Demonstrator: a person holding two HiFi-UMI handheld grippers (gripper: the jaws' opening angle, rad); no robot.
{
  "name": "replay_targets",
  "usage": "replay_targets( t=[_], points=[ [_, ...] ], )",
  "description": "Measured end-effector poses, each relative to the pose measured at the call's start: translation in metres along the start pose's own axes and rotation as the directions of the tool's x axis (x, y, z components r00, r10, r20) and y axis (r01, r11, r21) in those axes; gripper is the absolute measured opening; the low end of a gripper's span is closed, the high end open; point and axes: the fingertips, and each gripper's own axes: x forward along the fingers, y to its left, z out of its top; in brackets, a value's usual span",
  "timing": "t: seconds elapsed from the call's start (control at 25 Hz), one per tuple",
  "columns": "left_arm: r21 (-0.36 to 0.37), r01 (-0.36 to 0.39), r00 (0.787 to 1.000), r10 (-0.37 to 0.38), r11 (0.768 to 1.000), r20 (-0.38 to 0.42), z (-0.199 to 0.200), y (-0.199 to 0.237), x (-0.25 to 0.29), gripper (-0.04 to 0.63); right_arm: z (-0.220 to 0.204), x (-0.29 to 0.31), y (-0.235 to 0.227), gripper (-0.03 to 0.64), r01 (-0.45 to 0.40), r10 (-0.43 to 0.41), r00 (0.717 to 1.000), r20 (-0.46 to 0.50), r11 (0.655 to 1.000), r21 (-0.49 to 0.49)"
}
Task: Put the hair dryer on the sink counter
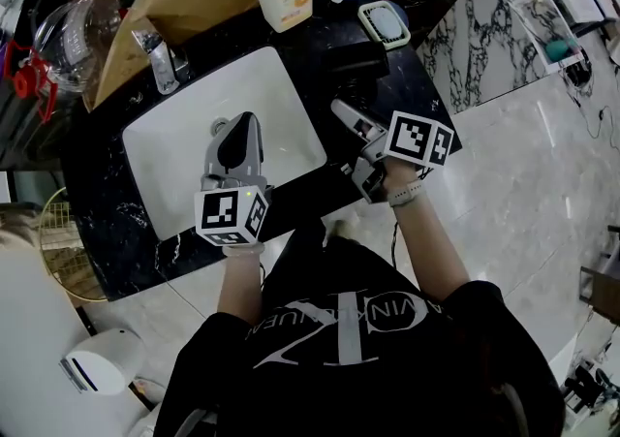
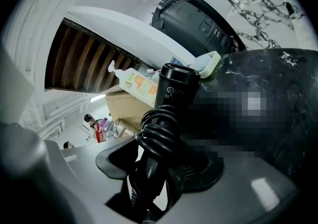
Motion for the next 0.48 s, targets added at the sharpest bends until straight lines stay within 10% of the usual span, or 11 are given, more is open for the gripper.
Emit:
replay_targets(
  t=[0.48],
  points=[
    [-0.006, 0.014, 1.0, -0.014, 1.0, -0.002, 0.0, -0.005, 0.005, 0.0, 0.012, 0.003, -0.011, 0.261, 0.002, -0.007, 1.0, 0.029, 0.989, 0.148]
  ],
)
